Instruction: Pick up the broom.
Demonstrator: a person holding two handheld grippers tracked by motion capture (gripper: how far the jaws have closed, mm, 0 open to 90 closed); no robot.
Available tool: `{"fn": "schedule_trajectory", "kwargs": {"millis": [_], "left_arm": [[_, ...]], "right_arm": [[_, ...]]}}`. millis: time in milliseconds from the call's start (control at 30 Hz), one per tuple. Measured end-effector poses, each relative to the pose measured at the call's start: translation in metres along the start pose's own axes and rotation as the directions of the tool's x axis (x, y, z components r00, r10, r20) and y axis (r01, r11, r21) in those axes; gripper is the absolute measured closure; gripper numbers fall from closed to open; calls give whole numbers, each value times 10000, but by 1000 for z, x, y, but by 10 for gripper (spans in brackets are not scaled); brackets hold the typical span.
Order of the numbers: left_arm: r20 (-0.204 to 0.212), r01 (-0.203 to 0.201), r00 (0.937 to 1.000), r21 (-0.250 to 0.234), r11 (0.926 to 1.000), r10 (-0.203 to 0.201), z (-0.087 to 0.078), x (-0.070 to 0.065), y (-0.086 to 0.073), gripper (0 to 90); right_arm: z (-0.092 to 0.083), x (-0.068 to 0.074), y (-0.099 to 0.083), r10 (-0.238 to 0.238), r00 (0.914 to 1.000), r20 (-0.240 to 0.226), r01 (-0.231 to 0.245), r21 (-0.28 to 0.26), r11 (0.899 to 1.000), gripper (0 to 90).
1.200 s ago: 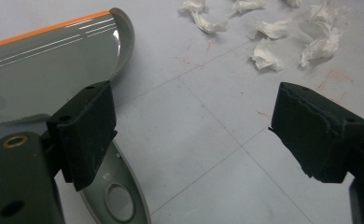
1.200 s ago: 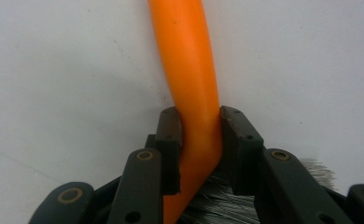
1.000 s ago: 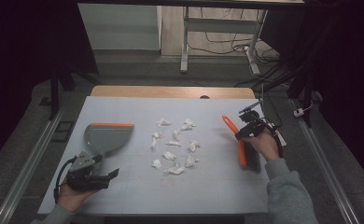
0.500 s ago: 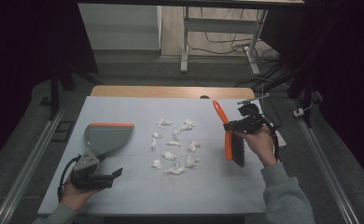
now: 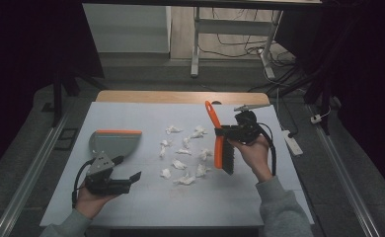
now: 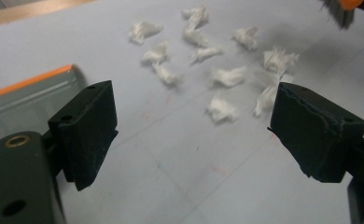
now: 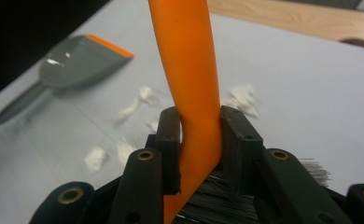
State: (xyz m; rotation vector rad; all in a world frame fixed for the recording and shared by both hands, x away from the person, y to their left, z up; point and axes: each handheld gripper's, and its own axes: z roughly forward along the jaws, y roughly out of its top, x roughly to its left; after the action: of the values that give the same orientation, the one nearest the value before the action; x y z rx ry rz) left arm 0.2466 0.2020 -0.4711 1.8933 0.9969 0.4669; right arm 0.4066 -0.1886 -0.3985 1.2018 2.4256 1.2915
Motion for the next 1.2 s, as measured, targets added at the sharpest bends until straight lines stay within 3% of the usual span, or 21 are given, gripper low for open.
{"fn": "schedule_trajectory", "kwargs": {"millis": [233,400,600,900,1067,1200], "left_arm": [[391,-226,9990,-109,9997,231,22,-17,24,181],[584,-354,9977,6,9994,353,40,-28,37,180],[790,-425,9959,-141,9990,434,53,-41,49,190],[975,-556,9937,68,9984,547,68,-50,54,192],[1132,-596,9919,111,9982,579,74,-55,57,194],[1218,-616,9907,68,9981,603,79,-62,61,188]], "right_arm": [[8,23,-4,-270,9990,-348,237,-941,9953,704],[9,32,-9,-132,9978,-651,35,-1466,9892,704],[4,44,-14,-223,9981,-582,95,-2120,9772,704],[18,47,-17,97,9963,-853,-279,-2148,9763,704],[22,51,-17,333,9927,-1158,-609,-2440,9678,704],[23,56,-18,411,9926,-1143,-706,-2675,9610,703]]}}
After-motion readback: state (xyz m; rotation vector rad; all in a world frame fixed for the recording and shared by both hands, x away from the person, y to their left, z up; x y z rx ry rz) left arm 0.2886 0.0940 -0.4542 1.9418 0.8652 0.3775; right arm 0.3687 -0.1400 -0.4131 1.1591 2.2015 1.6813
